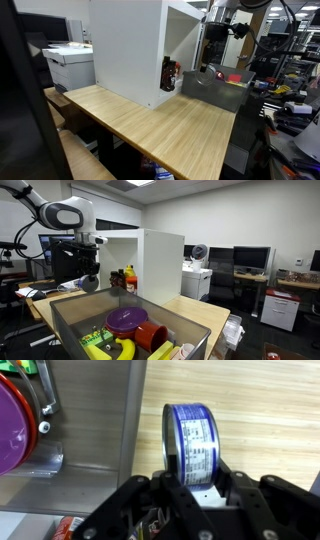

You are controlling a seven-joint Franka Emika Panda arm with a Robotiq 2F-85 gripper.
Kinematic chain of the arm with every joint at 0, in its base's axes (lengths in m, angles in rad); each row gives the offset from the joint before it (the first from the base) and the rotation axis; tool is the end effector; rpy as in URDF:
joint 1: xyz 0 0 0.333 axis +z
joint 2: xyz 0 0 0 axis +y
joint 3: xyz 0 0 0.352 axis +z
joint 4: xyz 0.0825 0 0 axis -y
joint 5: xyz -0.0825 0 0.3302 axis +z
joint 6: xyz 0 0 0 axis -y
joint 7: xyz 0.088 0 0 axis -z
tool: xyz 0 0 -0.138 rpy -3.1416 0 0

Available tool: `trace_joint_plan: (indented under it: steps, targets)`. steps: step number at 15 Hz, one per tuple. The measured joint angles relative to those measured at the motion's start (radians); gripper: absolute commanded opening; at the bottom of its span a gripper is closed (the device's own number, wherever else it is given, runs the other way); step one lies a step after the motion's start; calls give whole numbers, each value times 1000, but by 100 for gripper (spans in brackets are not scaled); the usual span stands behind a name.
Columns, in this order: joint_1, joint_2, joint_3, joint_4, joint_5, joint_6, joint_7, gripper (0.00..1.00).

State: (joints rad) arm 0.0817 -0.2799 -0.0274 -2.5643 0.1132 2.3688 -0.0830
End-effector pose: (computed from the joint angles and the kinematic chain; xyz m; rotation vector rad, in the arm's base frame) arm 0.3844 0.0245 0.4104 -3.0487 -0.0919 -0.1300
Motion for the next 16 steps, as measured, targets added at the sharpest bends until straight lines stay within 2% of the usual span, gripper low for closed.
trace_joint_plan:
  steps: [16]
  targets:
    - [-61, 100, -26, 1, -18, 46, 0, 12]
